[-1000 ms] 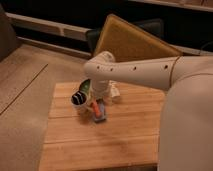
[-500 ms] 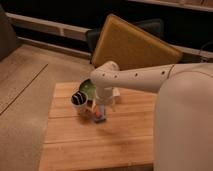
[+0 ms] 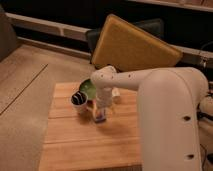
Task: Drag the pepper across the table
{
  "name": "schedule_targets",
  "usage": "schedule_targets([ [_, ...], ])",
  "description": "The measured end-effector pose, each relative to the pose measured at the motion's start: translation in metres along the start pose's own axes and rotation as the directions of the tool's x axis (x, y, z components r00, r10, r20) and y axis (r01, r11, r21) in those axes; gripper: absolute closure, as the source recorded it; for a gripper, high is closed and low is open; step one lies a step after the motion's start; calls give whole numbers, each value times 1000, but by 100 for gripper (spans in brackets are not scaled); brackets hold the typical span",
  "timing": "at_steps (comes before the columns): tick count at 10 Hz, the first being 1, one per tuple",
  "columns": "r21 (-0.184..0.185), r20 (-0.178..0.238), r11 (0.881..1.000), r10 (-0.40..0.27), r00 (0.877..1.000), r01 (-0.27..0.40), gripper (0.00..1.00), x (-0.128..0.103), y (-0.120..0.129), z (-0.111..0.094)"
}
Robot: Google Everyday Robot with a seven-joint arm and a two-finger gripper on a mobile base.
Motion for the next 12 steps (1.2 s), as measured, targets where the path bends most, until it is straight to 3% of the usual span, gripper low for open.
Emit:
schedule_targets([
  [3,30,-12,998,-61,998,62,35,-24,2,-1],
  [6,22,-19,996,-88,996,88,35,-38,9,5],
  [8,14,2,997,-82,997,82,49,-48,9,6],
  [12,-8,29,999,-52,998,53,87,-53,6,5],
])
